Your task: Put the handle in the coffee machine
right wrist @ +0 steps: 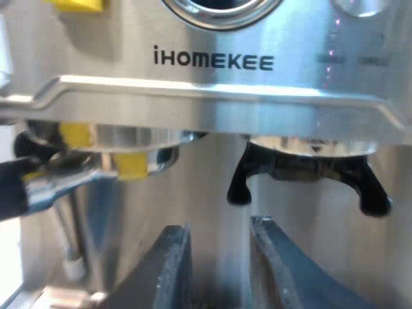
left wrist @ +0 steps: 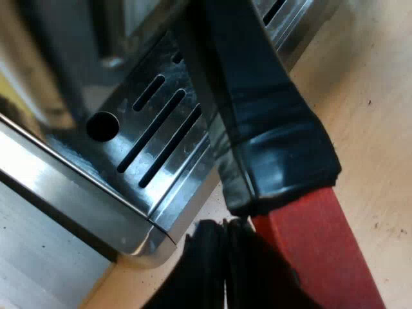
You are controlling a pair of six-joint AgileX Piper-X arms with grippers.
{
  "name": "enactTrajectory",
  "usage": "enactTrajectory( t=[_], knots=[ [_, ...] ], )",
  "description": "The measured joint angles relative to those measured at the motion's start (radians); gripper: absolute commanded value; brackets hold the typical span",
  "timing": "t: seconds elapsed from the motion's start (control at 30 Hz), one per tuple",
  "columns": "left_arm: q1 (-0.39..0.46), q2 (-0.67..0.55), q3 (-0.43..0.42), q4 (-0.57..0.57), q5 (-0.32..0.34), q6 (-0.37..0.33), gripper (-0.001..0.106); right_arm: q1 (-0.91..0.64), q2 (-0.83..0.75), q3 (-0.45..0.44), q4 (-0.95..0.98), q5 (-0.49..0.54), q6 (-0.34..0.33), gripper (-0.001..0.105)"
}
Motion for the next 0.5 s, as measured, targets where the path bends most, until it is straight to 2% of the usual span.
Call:
enactTrajectory(
  t=[0.1,0.23,0.3,0.4,0.43,0.5],
  knots=[
    [0.0,0.0,0.0,0.0,0.0,-0.018,0.0,0.043,-0.079,0.06,0.022,0.041,0.0,0.026],
    [-0.003,0.0,0.0,0.0,0.0,-0.036,0.0,0.092,-0.173,0.094,0.082,0.063,0.009,0.026],
    [-0.012,0.0,0.0,0.0,0.0,-0.05,0.0,0.111,-0.225,0.097,0.13,0.063,0.043,0.026],
    [-0.051,0.0,0.0,-0.004,-0.017,-0.073,0.0,0.129,-0.288,0.096,0.22,0.032,0.126,0.026],
    [-0.063,0.0,0.0,-0.007,-0.027,-0.081,0.0,0.135,-0.339,0.096,0.281,-0.011,0.185,0.026],
    [-0.113,0.0,0.0,-0.024,-0.062,-0.143,0.0,0.138,-0.413,0.096,0.392,-0.105,0.278,0.026]
  ],
)
